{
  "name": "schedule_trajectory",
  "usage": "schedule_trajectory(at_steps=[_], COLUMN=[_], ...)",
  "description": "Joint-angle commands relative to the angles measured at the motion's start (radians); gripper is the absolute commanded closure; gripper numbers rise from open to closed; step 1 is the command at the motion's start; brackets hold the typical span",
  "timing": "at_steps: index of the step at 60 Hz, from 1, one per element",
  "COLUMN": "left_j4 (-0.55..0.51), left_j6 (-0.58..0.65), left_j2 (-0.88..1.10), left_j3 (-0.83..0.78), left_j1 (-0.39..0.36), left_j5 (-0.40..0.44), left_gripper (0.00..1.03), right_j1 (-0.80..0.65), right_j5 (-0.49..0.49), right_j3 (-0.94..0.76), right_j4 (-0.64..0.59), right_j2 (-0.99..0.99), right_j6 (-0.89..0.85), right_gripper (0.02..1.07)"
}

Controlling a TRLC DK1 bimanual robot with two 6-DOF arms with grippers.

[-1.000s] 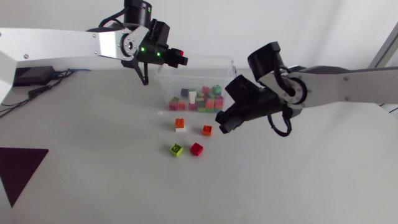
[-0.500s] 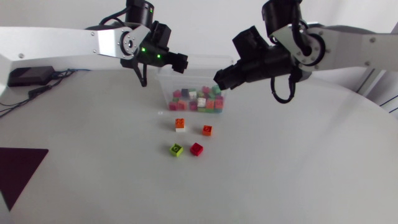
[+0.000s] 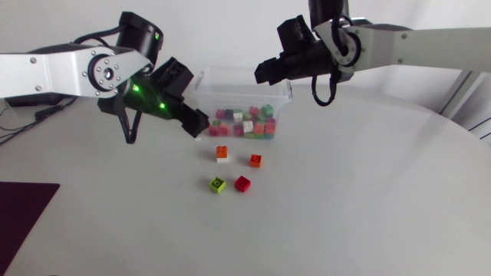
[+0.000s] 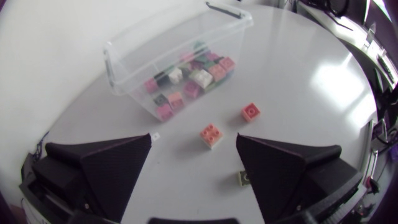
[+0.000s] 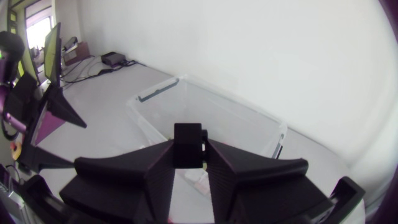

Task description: Place the duplo bricks in the container

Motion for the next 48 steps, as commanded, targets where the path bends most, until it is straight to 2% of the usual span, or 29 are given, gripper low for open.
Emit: schedule_trajectory(at_steps=[1,25,48], left_j4=[-0.012,-0.015,-0.015], left_j6=[0.041,0.045,0.053], left_j2=[-0.028,0.025,0.074], left_j3=[-0.059,-0.165,-0.191], left_j1=[-0.018,-0.087,-0.093], left_j5=[0.002,0.002,-0.001], left_gripper=[0.09,0.1,0.1], right_j1=[-0.005,-0.008,-0.028], right_j5=[0.013,0.058,0.084], right_j3=[0.039,0.112,0.163], right_j4=[0.024,0.119,0.149], right_j2=[0.049,0.163,0.226], right_j6=[0.026,0.036,0.05], right_gripper=[0.88,0.88,0.86])
